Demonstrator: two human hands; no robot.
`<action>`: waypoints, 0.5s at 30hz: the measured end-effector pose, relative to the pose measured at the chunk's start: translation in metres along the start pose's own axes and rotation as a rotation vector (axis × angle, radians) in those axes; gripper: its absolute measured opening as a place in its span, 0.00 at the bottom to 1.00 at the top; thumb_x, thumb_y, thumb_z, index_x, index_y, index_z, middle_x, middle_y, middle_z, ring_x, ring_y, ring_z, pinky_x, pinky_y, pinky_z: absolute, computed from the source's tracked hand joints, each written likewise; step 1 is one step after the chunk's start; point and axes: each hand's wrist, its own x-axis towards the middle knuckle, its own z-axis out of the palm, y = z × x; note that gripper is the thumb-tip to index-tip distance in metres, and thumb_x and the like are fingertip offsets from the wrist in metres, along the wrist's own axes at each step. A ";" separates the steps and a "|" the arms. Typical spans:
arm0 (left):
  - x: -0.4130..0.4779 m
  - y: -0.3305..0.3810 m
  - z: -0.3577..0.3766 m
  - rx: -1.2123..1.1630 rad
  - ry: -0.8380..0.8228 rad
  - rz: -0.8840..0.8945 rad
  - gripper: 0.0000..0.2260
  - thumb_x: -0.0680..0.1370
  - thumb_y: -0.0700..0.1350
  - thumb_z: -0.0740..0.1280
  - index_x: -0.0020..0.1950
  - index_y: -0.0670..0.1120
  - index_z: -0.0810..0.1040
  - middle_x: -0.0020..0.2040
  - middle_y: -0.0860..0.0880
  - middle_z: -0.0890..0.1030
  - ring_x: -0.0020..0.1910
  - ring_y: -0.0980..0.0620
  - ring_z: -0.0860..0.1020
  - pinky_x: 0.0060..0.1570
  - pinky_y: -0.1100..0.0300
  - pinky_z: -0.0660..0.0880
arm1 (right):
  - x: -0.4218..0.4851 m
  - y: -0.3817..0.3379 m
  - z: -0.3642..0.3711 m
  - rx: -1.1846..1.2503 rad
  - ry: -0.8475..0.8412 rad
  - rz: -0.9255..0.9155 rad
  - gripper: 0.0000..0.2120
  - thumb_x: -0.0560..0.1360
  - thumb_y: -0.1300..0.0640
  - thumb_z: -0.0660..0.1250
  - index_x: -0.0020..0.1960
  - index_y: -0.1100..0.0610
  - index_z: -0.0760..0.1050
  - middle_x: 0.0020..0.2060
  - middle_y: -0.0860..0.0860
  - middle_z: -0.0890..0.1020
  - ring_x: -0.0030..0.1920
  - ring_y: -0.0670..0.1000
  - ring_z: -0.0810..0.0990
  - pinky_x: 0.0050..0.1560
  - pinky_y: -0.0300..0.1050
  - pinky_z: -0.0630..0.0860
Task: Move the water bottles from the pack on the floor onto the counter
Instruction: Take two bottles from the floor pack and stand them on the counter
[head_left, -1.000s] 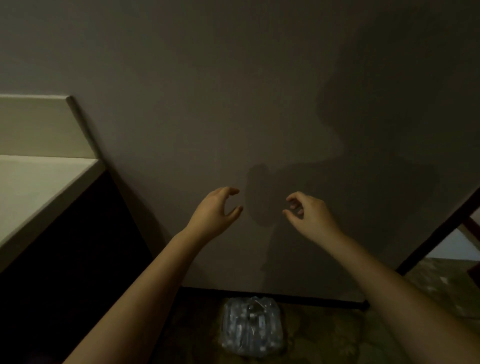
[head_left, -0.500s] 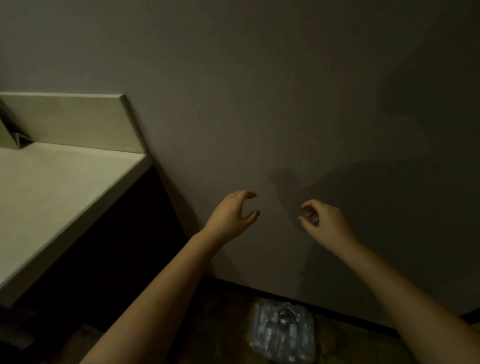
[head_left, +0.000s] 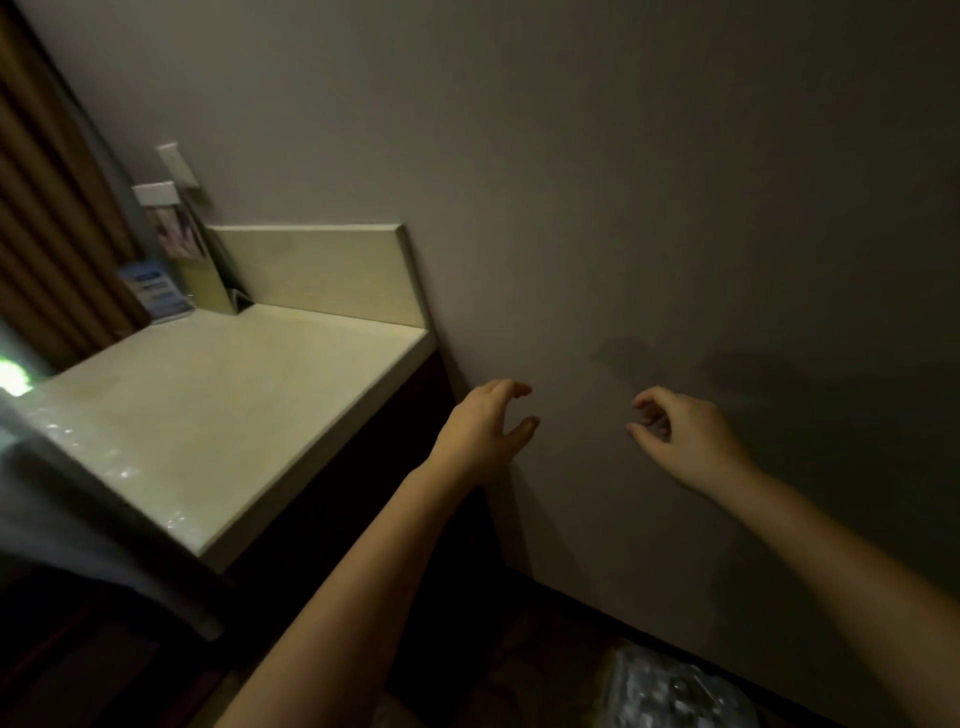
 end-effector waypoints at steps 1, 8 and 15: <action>-0.002 -0.004 -0.005 0.006 0.006 -0.010 0.18 0.77 0.53 0.66 0.65 0.49 0.72 0.63 0.49 0.76 0.61 0.51 0.74 0.59 0.56 0.72 | 0.003 -0.005 0.002 0.005 -0.007 -0.007 0.10 0.72 0.52 0.71 0.52 0.52 0.76 0.41 0.47 0.78 0.42 0.52 0.79 0.46 0.52 0.78; 0.001 -0.007 -0.010 -0.005 0.013 -0.005 0.18 0.77 0.53 0.66 0.65 0.49 0.72 0.63 0.49 0.76 0.61 0.51 0.74 0.59 0.56 0.73 | 0.008 -0.014 -0.002 -0.007 -0.009 -0.026 0.10 0.72 0.52 0.71 0.52 0.52 0.76 0.41 0.46 0.78 0.43 0.52 0.79 0.46 0.52 0.78; 0.025 0.032 0.029 -0.053 -0.027 0.140 0.19 0.77 0.54 0.65 0.66 0.50 0.71 0.62 0.51 0.76 0.60 0.53 0.74 0.54 0.63 0.69 | -0.015 0.016 -0.040 -0.070 0.057 0.068 0.10 0.72 0.55 0.71 0.52 0.54 0.77 0.41 0.49 0.80 0.43 0.53 0.80 0.47 0.52 0.78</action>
